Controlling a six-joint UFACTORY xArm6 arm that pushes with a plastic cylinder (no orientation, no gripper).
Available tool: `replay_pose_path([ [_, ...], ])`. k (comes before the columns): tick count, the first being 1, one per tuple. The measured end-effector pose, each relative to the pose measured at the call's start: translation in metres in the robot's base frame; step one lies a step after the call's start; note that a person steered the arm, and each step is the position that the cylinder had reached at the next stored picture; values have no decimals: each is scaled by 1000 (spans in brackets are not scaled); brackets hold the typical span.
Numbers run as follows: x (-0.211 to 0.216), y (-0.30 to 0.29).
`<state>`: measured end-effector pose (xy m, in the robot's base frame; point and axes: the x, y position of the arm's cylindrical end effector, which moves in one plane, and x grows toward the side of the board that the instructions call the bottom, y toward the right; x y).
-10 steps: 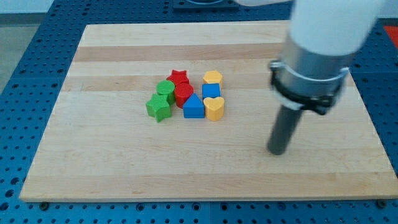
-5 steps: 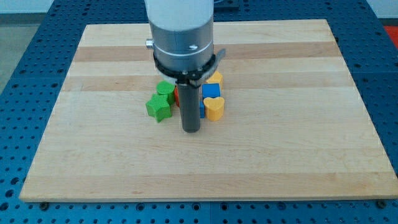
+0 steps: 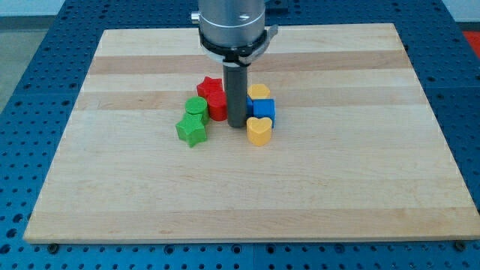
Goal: Move the blue cube towards right center of the board
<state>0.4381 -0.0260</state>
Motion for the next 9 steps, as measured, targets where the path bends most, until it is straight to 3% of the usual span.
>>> replay_pose_path([
  [1, 0, -15],
  [5, 0, 90],
  [6, -1, 99],
  [8, -19, 60],
  [9, -32, 77],
])
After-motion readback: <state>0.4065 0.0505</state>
